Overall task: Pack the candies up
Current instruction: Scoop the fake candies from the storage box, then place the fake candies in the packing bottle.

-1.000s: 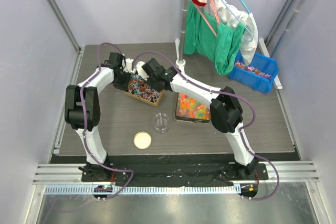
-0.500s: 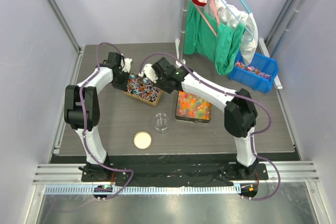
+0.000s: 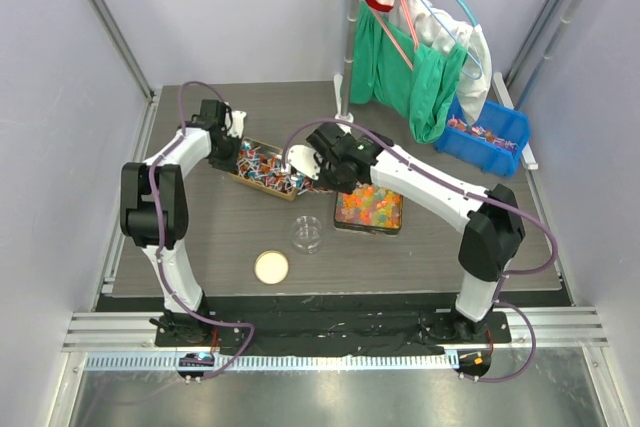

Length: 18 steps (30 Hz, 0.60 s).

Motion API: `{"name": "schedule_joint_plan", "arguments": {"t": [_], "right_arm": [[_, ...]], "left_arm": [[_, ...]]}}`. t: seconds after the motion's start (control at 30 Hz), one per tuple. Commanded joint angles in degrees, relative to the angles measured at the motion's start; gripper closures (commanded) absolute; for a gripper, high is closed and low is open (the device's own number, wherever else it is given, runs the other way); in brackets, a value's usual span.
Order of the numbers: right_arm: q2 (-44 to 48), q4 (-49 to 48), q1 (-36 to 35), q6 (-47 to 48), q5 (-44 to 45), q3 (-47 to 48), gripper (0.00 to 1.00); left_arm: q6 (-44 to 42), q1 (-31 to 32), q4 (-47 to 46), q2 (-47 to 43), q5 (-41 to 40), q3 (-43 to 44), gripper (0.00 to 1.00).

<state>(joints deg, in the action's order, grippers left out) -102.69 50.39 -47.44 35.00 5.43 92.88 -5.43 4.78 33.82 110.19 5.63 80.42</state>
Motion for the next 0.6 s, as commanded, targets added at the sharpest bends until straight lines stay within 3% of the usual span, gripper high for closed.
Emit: {"name": "schedule_joint_plan", "arguments": {"t": [0.0, 0.57], "right_arm": [[5.13, 3.83, -1.86, 3.31, 0.89, -1.65, 0.99], [5.4, 10.34, -10.3, 6.22, 8.98, -7.98, 0.99]], "left_arm": [[-0.37, -1.08, -2.01, -0.5, 0.26, 1.75, 1.0], [-0.63, -2.93, -2.01, -0.42, -0.35, 1.58, 1.0]]}}
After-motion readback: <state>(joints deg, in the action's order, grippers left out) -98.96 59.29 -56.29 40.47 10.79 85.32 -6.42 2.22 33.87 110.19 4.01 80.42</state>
